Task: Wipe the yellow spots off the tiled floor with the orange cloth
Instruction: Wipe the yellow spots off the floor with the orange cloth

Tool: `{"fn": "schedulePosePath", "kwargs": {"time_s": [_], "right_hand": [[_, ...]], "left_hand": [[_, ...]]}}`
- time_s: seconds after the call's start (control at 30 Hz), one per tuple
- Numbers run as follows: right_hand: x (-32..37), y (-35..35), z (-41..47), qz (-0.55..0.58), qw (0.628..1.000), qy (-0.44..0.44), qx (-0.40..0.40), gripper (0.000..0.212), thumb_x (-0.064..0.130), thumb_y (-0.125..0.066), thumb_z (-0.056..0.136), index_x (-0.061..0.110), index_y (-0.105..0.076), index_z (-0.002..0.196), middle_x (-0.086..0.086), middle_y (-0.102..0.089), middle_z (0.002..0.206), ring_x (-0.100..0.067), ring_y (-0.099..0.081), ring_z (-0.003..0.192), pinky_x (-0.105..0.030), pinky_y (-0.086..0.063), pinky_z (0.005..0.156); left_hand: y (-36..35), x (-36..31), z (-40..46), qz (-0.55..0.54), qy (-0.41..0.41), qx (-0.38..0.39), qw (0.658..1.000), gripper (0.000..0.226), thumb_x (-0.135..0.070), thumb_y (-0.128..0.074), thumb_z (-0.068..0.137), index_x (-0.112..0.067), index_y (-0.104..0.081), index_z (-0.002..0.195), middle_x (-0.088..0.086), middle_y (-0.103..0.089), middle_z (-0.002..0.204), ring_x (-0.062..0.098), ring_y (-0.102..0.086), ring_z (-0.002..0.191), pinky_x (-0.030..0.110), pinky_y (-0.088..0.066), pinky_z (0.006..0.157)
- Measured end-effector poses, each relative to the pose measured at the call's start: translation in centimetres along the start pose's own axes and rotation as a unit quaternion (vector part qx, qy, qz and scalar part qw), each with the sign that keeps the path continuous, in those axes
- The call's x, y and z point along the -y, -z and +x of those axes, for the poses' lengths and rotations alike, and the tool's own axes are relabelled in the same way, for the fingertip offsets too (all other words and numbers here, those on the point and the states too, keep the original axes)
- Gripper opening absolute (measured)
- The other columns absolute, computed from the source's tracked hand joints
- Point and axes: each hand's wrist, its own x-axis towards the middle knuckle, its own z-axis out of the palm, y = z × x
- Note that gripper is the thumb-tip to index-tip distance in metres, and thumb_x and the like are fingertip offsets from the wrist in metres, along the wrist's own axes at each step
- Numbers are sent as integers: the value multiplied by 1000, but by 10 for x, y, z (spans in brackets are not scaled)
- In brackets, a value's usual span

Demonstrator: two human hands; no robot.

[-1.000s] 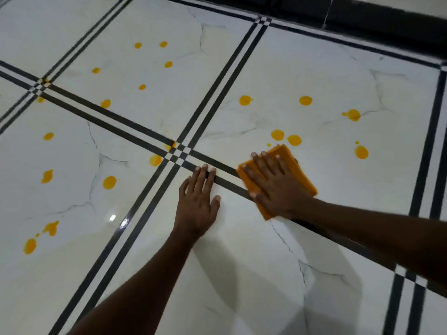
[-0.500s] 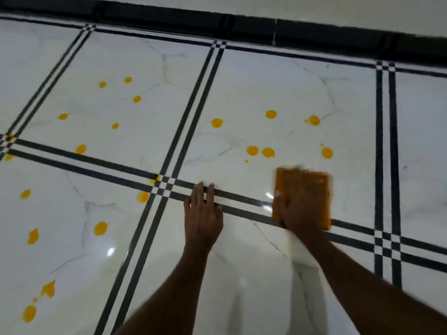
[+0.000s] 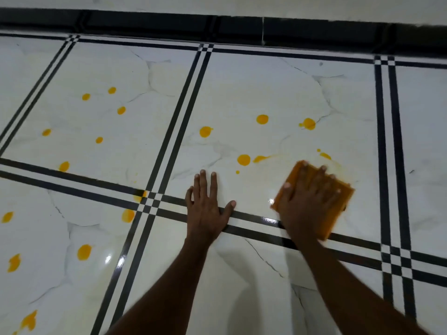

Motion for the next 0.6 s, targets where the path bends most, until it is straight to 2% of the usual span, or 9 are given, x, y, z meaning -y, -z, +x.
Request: {"fn": "schedulePosePath", "kwargs": {"time_s": [0.07,0.13,0.17,0.3,0.4,0.43,0.5,0.57,0.6], "right_hand": [[42,-1,-16,5,991,127,33,73,48,-31,95,26,-17,164,-17,-10,171,-45,-11,156,-63,-2,125],[73,-12,14,-2,946,317,71,72,51,-32,96,29,-17,163,-13,-10,172,-42,-11,156,-64,-5,124],[74,-14,45,-13,933,350,81,71,52,-32,96,30,-20,163,-12,-14,171,-40,-14,156,-64,-7,124],[5,-10,125,-15,993,119,13,69,52,-27,96,25,-29,160,-16,-24,168,-43,-21,153,-65,-11,122],[8,4,75,19,997,-67,-17,69,49,-30,100,21,-21,163,-22,-18,168,-49,-17,153,-67,-8,122],[28,5,51,20,998,-57,-21,70,48,-32,99,21,-21,163,-23,-16,168,-50,-15,153,-68,-6,122],[71,-2,28,15,994,108,31,71,48,-33,97,23,-21,163,-20,-15,169,-47,-14,154,-67,-3,123],[89,-13,62,-14,954,285,88,69,50,-32,97,28,-24,162,-15,-19,170,-43,-17,155,-66,-6,123],[80,-17,92,-21,950,299,85,68,51,-31,97,28,-28,161,-14,-23,169,-43,-21,154,-66,-10,123]], "left_hand": [[-3,0,6,11,-2,-4,1000,88,-70,-32,92,-20,-6,160,8,0,168,25,1,155,46,-13,122],[-4,5,7,-1,3,1,1000,91,-72,-33,90,-21,-4,160,6,2,168,24,2,155,47,-11,122],[-5,6,9,-13,0,8,1000,93,-74,-33,88,-22,-3,160,5,3,168,24,3,155,48,-10,122],[-6,8,12,3,-5,32,999,103,-84,-25,82,-24,4,160,4,12,167,24,8,155,47,-7,121],[-5,4,13,20,9,43,999,105,-86,-22,81,-21,3,160,7,10,167,27,4,155,49,-11,121],[-5,2,13,27,12,51,998,105,-87,-20,81,-21,2,160,8,10,167,28,3,155,50,-13,121],[-3,5,15,38,13,63,997,109,-90,-13,78,-20,3,160,9,13,167,29,4,154,52,-15,121],[-4,9,15,36,12,70,997,115,-94,-12,73,-21,7,159,8,17,166,27,8,154,51,-12,121],[-7,7,17,33,7,73,997,118,-96,-13,70,-22,9,159,8,18,166,26,10,154,50,-9,120]]}}
